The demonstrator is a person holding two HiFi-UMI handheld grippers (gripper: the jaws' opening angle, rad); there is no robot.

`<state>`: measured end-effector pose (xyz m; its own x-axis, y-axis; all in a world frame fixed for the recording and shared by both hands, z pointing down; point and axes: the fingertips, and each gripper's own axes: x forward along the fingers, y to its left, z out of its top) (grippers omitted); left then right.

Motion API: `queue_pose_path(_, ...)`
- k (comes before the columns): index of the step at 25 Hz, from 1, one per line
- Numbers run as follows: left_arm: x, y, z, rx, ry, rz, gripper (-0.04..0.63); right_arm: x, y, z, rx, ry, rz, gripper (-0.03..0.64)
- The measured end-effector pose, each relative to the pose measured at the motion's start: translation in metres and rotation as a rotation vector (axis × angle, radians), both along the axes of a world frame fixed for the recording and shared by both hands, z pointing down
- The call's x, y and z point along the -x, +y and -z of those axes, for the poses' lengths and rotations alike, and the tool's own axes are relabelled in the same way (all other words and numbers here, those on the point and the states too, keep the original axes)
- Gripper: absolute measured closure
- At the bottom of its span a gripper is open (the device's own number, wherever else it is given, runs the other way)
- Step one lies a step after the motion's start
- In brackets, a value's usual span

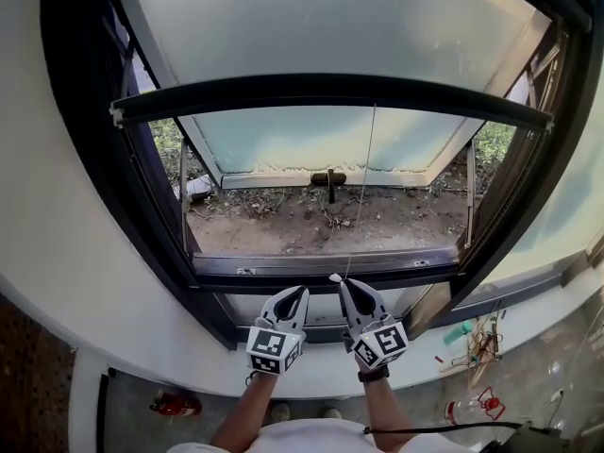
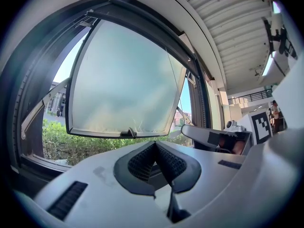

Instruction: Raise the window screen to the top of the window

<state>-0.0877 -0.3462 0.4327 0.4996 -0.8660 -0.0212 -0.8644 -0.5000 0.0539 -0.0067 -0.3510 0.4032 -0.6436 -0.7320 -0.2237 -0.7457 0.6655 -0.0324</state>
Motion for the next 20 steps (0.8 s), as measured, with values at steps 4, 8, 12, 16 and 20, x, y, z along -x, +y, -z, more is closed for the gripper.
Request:
queue_pose_path(4, -0.001, 0.000, -0.001, 0.000, 0.009, -0.006, 0.594, -0.002, 0.002, 0.008, -0.016, -0.034, 0.009, 0.614)
queue_pose_path(8, 0.001, 0.000, -0.003, 0.007, 0.008, -0.003, 0.594, -0.001, 0.008, 0.026, -0.044, -0.052, 0.025, 0.614)
queue_pose_path(12, 0.001, -0.001, -0.005, 0.011, 0.010, -0.001, 0.594, 0.000, 0.011, 0.042, -0.069, -0.071, 0.035, 0.614)
queue_pose_path(16, 0.001, -0.003, -0.003, 0.006, 0.010, -0.004, 0.594, -0.001, 0.013, 0.061, -0.062, -0.151, 0.083, 0.614)
queue_pose_path(20, 0.004, -0.005, -0.002, 0.004, 0.010, 0.002, 0.594, -0.003, 0.013, 0.085, -0.115, -0.151, 0.073, 0.614)
